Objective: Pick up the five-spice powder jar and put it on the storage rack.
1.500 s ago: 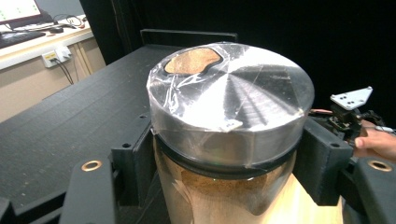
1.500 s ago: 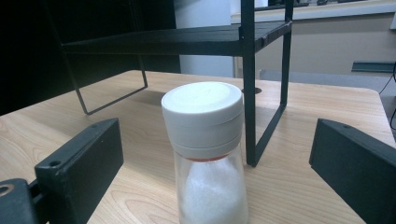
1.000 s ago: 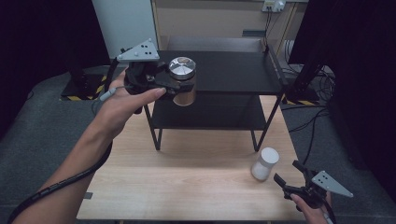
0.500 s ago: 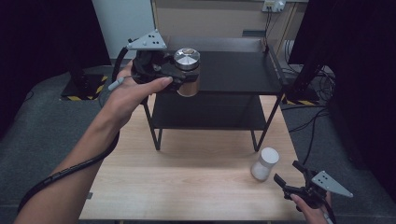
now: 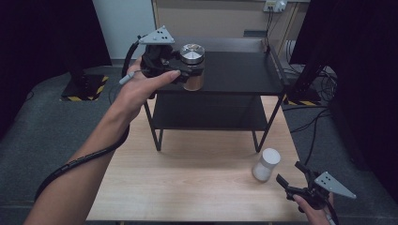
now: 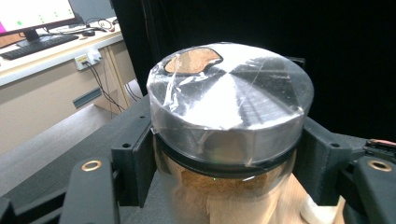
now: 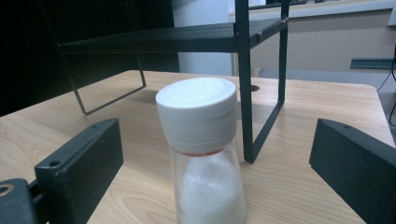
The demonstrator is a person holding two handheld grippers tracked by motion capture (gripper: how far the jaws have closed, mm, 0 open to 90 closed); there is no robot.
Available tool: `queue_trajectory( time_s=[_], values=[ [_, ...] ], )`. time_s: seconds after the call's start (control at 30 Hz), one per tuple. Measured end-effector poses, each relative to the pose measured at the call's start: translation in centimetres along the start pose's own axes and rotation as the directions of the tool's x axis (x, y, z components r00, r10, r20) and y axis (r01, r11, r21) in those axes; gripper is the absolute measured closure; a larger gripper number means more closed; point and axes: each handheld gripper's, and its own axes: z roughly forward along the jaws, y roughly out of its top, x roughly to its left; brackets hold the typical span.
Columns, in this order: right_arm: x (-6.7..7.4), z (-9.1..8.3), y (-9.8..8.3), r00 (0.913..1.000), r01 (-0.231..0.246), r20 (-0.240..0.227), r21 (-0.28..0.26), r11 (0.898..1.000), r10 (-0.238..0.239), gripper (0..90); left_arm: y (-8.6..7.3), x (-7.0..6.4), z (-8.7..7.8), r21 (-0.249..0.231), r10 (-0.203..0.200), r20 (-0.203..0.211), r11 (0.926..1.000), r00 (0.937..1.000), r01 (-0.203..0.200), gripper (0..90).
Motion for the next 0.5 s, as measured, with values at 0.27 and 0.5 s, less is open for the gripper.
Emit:
queue_trajectory(
  time_s=[0.27,0.5],
  values=[
    [-0.1,-0.1,0.0,1.0,-0.001,0.003,0.003,1.0,0.001,3.3,-0.5,1.0,0.4,-0.003,-0.024,-0.022,0.9997,0.9995,0.024,30.1],
    [-0.1,0.0,-0.1,1.0,-0.001,0.004,0.008,1.0,0.001,3.3,-0.8,1.5,0.8,0.008,-0.031,-0.04,0.9995,0.9987,0.032,30.1]
  ],
)
